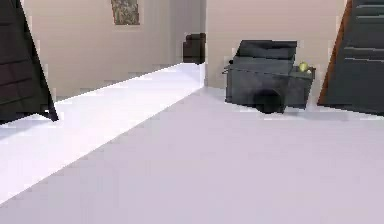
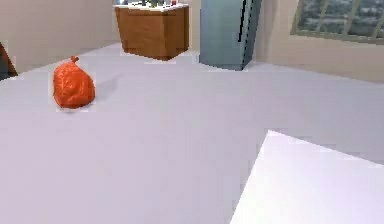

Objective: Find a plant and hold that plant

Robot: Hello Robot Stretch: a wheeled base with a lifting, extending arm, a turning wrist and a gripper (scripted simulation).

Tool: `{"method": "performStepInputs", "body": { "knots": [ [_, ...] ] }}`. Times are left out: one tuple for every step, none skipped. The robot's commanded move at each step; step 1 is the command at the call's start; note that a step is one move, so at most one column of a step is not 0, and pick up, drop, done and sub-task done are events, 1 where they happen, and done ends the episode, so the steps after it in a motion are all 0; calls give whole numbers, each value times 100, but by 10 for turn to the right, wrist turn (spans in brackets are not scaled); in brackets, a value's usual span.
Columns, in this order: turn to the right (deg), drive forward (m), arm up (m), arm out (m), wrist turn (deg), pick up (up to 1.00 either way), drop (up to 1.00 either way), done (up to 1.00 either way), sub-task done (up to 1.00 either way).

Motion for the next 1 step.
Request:
{"method": "performStepInputs", "body": {
  "knots": [
    [-450, 0, 0, 0, 0, 0, 0, 0, 0]
  ]
}}
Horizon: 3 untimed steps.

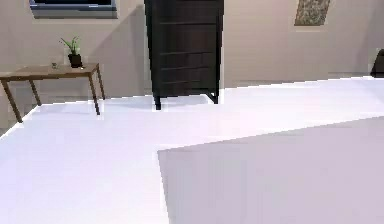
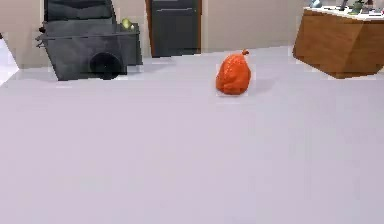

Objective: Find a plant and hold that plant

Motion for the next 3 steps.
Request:
{"method": "performStepInputs", "body": {
  "knots": [
    [-270, 0, 0, 0, 0, 0, 0, 0, 0],
    [0, 100, 0, 0, 0, 0, 0, 0, 0],
    [-30, 0, 0, 0, 0, 0, 0, 0, 0]
  ]
}}
